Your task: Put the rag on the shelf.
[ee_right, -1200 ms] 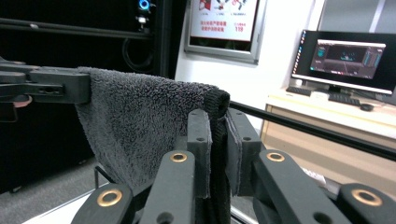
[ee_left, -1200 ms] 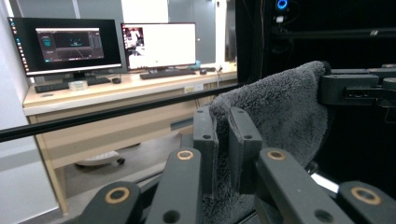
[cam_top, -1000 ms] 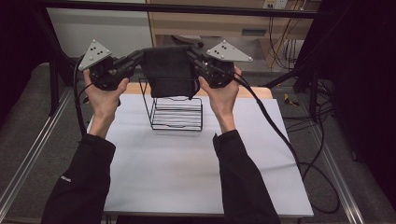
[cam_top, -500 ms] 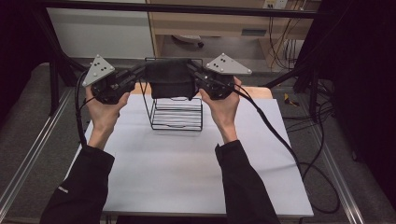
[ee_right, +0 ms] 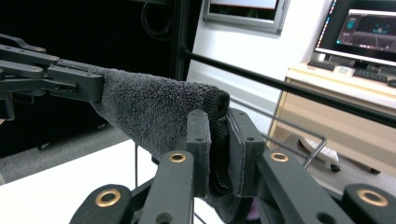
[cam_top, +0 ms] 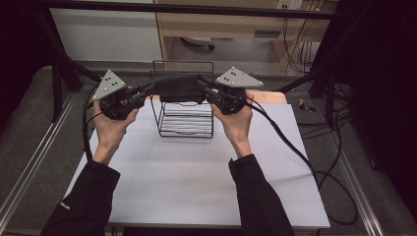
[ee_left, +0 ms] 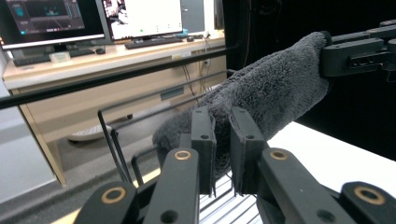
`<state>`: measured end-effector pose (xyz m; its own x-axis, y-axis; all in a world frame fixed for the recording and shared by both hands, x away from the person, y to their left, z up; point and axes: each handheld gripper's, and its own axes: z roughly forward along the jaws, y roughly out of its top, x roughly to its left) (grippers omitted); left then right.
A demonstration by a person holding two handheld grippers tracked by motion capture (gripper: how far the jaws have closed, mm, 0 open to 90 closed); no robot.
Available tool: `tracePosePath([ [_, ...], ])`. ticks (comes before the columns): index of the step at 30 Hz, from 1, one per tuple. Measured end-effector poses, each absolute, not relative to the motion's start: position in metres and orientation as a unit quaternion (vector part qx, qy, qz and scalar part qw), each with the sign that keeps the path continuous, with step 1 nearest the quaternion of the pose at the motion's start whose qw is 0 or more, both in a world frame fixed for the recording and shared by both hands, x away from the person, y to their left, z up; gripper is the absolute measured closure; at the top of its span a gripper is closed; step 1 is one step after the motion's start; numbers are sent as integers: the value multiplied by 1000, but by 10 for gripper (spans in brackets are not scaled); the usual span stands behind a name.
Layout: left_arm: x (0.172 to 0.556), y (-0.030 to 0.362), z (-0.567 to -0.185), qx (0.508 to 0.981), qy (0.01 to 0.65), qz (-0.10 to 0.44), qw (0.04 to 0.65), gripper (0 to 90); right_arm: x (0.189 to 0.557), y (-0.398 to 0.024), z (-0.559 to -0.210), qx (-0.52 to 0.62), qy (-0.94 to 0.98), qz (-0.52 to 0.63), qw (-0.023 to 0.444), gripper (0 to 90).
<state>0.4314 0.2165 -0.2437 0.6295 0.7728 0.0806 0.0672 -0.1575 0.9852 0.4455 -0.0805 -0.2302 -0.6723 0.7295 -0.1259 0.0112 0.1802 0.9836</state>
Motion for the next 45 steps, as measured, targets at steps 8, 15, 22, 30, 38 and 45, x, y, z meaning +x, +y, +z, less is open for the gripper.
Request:
tracePosePath([
  [8, 427, 217, -257, 713, 317, 289, 554, 787, 440, -81, -241, 274, 718, 568, 295, 772],
  [15, 427, 216, -272, 723, 334, 270, 541, 739, 435, -84, -254, 288, 725, 562, 276, 699],
  [22, 430, 213, -296, 738, 349, 257, 517, 688, 436, -88, -277, 310, 734, 545, 260, 621],
  [30, 441, 207, -317, 747, 365, 246, 498, 665, 447, -91, -307, 333, 743, 528, 240, 547],
  [38, 440, 210, -326, 762, 373, 231, 477, 532, 449, -99, -323, 345, 748, 523, 220, 351],
  [45, 432, 220, -342, 789, 382, 207, 435, 389, 439, -118, -333, 347, 761, 511, 198, 163],
])
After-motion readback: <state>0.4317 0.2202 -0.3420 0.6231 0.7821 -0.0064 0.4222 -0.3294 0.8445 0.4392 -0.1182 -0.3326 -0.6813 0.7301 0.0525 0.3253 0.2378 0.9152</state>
